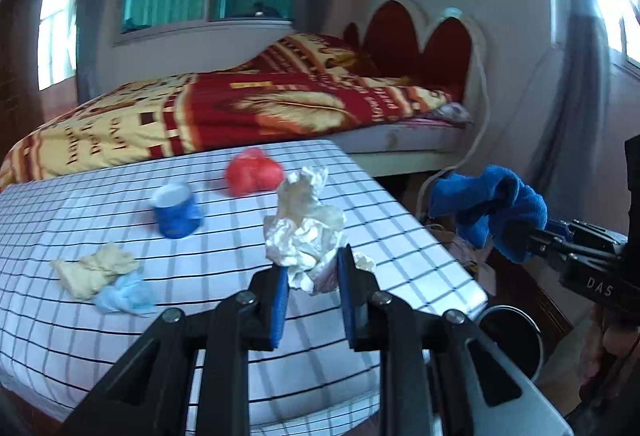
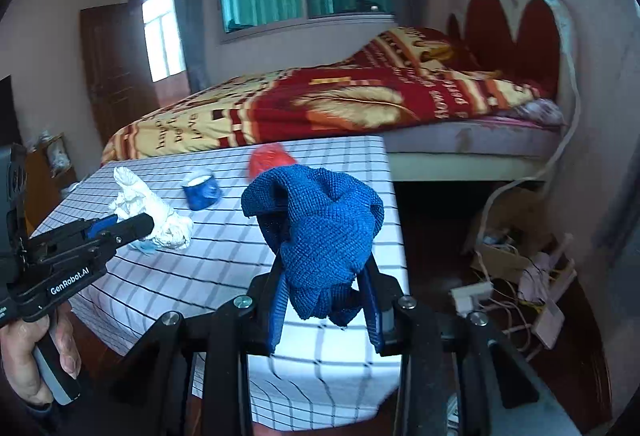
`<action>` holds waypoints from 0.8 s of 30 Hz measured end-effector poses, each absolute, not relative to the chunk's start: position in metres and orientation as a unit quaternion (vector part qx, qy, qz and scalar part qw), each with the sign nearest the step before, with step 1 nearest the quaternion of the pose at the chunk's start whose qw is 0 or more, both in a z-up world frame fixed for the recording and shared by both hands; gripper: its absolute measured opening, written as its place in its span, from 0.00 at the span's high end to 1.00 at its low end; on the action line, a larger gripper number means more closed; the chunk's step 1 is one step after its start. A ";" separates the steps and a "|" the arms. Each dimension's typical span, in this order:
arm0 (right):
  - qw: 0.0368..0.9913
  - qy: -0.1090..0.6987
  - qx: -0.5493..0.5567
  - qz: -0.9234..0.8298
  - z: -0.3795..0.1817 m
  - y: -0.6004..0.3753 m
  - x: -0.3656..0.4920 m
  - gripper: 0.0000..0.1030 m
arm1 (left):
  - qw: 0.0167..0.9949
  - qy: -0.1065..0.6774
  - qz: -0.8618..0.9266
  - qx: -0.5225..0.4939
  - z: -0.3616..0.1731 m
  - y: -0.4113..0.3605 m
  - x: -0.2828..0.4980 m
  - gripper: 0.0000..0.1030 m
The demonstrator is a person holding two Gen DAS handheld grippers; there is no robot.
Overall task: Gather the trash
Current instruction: 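Carry the tissue and blue cloth with both tools over the bucket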
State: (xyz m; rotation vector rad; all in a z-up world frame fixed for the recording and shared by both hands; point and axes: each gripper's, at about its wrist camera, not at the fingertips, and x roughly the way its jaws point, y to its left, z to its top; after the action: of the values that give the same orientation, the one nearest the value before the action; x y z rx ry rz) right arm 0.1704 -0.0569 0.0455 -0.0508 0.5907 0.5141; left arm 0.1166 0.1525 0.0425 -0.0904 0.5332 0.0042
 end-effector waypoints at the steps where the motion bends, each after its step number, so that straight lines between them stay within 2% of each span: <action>1: 0.926 0.288 -0.023 0.242 0.045 -0.067 0.168 0.66 | 0.964 0.264 -0.005 -0.043 0.042 0.146 0.117 0.77; 12: 0.941 0.290 -0.002 0.174 0.042 -0.159 0.148 0.66 | 0.960 0.270 -0.079 -0.013 0.040 0.065 0.131 0.77; 24: 0.945 0.310 0.026 0.103 0.013 -0.235 0.139 0.66 | 0.946 0.288 -0.145 0.015 0.027 -0.008 0.137 0.77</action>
State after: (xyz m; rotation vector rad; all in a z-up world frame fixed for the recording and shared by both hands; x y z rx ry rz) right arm 0.1386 -0.2346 0.0128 0.0523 0.6323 0.2108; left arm 0.1374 -0.0083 0.0274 0.0308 0.5860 -0.2962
